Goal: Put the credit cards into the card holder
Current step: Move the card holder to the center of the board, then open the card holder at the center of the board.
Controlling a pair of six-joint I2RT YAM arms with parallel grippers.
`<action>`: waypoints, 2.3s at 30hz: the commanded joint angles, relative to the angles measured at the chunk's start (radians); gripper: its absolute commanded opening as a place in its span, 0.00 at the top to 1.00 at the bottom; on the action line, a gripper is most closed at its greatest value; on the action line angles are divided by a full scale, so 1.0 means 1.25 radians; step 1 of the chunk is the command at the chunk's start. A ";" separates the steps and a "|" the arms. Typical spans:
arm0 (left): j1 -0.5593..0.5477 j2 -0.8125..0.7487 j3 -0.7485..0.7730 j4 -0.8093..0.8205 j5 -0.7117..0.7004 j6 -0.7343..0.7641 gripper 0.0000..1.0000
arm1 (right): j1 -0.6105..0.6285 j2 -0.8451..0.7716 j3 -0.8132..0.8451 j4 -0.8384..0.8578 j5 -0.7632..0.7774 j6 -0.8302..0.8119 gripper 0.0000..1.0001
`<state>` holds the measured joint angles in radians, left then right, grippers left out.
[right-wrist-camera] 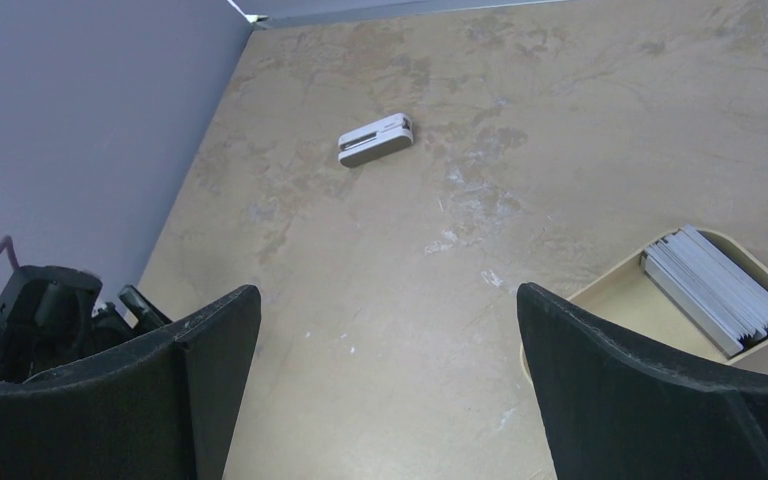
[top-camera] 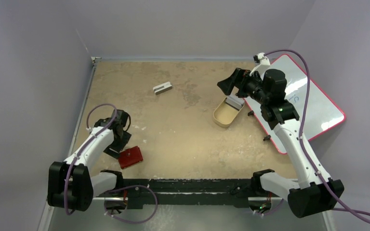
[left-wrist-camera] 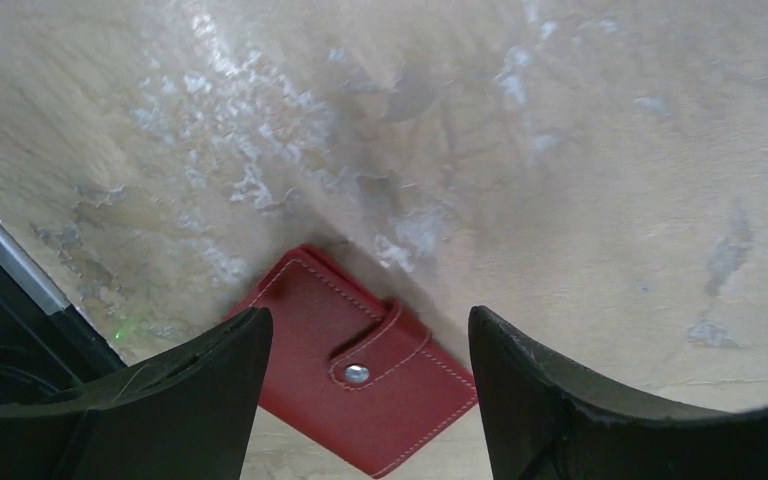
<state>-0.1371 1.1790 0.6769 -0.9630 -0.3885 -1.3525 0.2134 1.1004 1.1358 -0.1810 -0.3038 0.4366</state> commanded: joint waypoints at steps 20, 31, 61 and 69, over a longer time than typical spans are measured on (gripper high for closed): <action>-0.267 0.011 -0.076 0.493 0.168 -0.183 0.31 | -0.003 -0.012 -0.093 0.010 -0.082 -0.009 0.03; -0.343 0.149 0.097 0.645 0.138 -0.043 0.31 | 0.043 -0.016 -0.171 0.021 -0.053 0.010 0.15; -0.341 -0.207 -0.069 0.392 0.218 0.214 0.29 | 0.501 0.428 0.000 0.044 0.247 0.018 0.68; -0.339 -0.152 -0.195 0.560 0.310 0.147 0.39 | 0.558 0.523 0.066 0.063 0.240 0.003 0.71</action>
<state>-0.5636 0.9508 0.4568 -0.4202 -0.0742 -1.1202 0.8829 1.7290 1.1297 -0.1360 -0.0341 0.4664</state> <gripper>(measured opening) 0.627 0.298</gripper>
